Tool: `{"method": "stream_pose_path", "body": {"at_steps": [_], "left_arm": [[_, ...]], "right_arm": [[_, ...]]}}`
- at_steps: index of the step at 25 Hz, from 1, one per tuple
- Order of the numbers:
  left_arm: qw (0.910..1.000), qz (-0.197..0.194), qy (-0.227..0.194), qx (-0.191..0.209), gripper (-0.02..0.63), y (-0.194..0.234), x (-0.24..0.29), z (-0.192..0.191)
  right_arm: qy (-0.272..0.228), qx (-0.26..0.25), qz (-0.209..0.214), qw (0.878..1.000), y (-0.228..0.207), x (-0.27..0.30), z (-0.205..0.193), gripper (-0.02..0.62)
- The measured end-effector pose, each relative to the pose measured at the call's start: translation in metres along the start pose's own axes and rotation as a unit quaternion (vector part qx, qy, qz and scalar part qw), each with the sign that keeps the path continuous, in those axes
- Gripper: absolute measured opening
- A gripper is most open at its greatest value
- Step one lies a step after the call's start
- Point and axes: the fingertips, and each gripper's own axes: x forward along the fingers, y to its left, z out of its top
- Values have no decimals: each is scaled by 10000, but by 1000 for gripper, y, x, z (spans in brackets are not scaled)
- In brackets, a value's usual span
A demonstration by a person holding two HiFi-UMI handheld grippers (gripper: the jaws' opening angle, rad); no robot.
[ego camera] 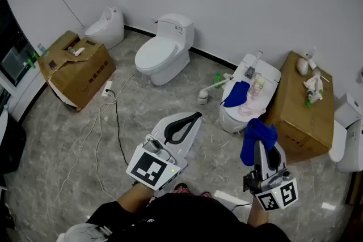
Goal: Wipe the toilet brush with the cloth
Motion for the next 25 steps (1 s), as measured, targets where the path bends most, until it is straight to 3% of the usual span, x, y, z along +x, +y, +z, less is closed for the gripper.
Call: {"method": "stream_pose_path", "body": {"at_steps": [12,25], "left_arm": [[9999,25,156,32,5,-19,6,-8],[9991,28,347,250,5,-57,30,-14]], "right_arm": [[-268,163,-50,9995,-13,-26,8,63],[-231,335,-123,9991,-48,-71,-2,63]]}}
